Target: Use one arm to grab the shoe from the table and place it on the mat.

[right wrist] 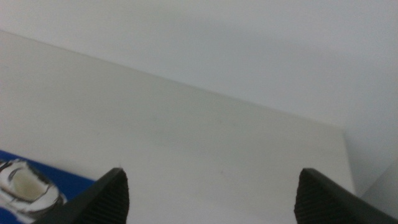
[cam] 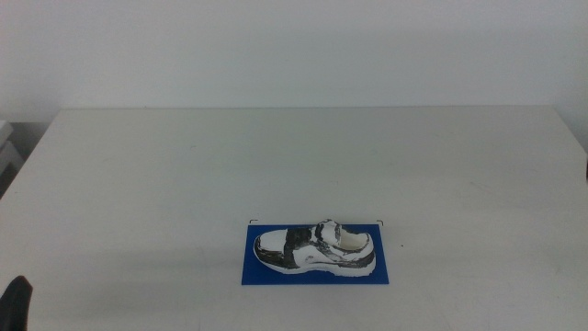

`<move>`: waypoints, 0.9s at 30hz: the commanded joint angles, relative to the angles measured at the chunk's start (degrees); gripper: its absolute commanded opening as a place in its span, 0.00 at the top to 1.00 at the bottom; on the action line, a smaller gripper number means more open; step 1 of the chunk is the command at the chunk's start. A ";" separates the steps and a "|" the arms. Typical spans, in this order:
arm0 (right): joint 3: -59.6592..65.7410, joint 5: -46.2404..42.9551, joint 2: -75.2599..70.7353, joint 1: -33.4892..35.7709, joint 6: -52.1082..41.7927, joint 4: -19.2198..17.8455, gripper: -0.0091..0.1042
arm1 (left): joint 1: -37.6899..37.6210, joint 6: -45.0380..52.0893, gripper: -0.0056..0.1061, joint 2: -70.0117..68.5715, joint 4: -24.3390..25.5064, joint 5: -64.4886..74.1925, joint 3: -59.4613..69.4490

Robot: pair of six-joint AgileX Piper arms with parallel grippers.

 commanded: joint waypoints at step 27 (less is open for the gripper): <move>29.14 -11.49 -33.77 -0.50 12.70 -1.36 0.15 | -0.29 -0.70 0.11 -0.42 -0.74 -4.63 0.29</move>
